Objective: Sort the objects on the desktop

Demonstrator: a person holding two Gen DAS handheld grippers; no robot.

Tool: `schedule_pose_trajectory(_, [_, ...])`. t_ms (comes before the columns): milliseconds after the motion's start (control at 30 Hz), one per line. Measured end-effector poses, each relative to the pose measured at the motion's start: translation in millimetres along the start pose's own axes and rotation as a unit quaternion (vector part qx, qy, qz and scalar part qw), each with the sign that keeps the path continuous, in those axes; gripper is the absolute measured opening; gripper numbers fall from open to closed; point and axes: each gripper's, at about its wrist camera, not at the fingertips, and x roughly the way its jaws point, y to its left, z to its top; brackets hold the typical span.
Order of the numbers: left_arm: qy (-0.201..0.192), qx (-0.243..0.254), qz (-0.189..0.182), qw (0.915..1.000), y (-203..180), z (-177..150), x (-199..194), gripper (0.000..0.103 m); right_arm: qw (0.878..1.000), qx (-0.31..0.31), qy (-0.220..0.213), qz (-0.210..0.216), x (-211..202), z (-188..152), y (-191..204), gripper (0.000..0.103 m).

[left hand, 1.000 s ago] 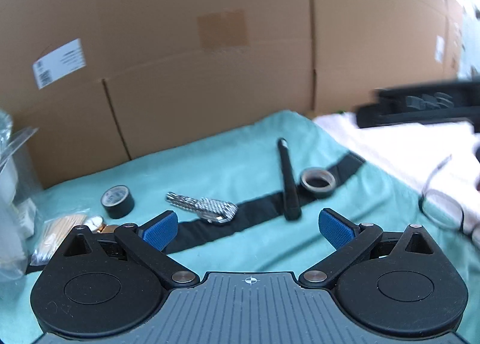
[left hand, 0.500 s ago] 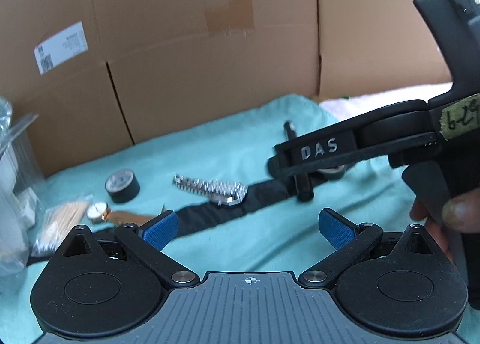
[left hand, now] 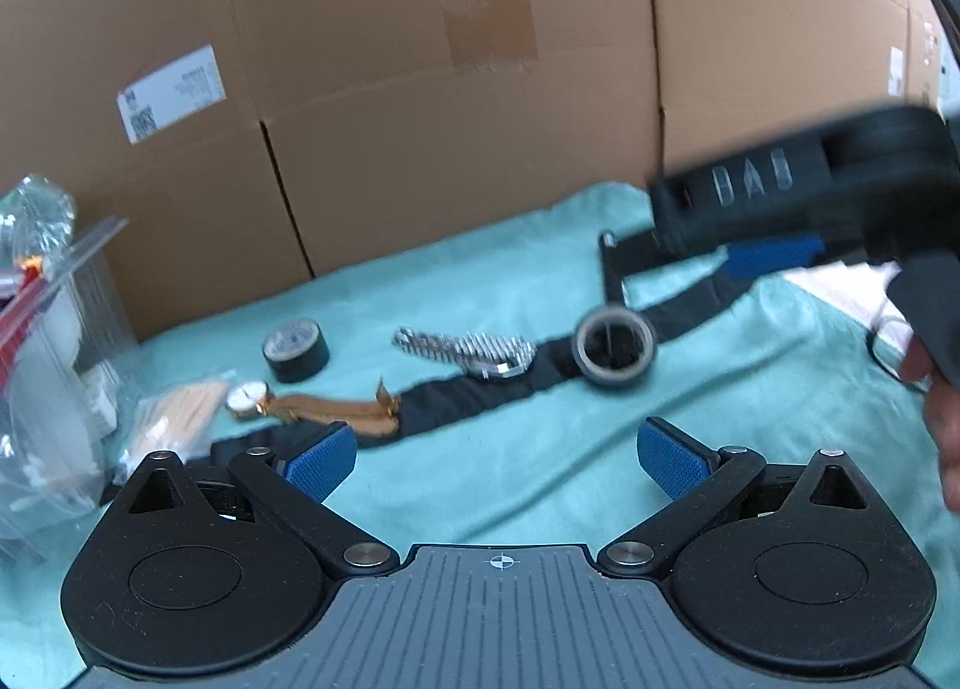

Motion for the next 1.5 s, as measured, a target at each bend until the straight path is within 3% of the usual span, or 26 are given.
schedule_pose_trajectory(200, [0.005,0.005,-0.012,0.9999,-4,7,11,0.077,1.000,-0.005,0.004,-0.006,0,-8,-2,0.059])
schedule_pose_trajectory(233, [0.008,0.000,-0.015,0.9999,-5,8,14,0.075,1.000,-0.007,0.004,-0.008,0,-8,-2,0.055])
schedule_pose_trajectory(300, [0.014,-0.014,-0.025,0.9995,-7,12,19,0.062,1.000,-0.005,0.008,-0.005,-2,-11,-6,0.044])
schedule_pose_trajectory(367, [0.027,-0.034,-0.051,0.9978,-6,16,27,0.046,1.000,0.007,0.011,0.010,-2,-11,-11,0.031])
schedule_pose_trajectory(467, [0.051,-0.090,-0.109,0.9887,3,20,41,0.030,0.998,0.040,0.018,0.041,2,-11,-19,0.031])
schedule_pose_trajectory(600, [0.048,-0.128,-0.152,0.9789,13,23,47,0.031,0.995,0.067,0.028,0.068,11,-13,-24,0.031])
schedule_pose_trajectory(933, [0.053,-0.135,-0.178,0.9733,14,29,63,0.040,0.991,0.098,0.034,0.080,24,-15,-35,0.031])
schedule_pose_trajectory(1100, [0.054,-0.139,-0.200,0.9685,15,31,68,0.027,0.988,0.122,0.035,0.087,28,-16,-43,0.031])
schedule_pose_trajectory(1133, [0.054,-0.136,-0.199,0.9690,14,31,69,0.022,0.988,0.122,0.035,0.088,28,-16,-44,0.031])
schedule_pose_trajectory(1167, [0.056,-0.134,-0.200,0.9691,13,31,70,0.009,0.988,0.122,0.035,0.088,28,-16,-44,0.031])
schedule_pose_trajectory(1333, [0.053,-0.142,-0.204,0.9671,17,28,72,0.007,0.989,0.115,0.032,0.086,28,-17,-41,0.029])
schedule_pose_trajectory(1500, [0.040,-0.110,-0.181,0.9764,5,28,66,0.007,0.990,0.107,0.030,0.090,25,-17,-37,0.020])
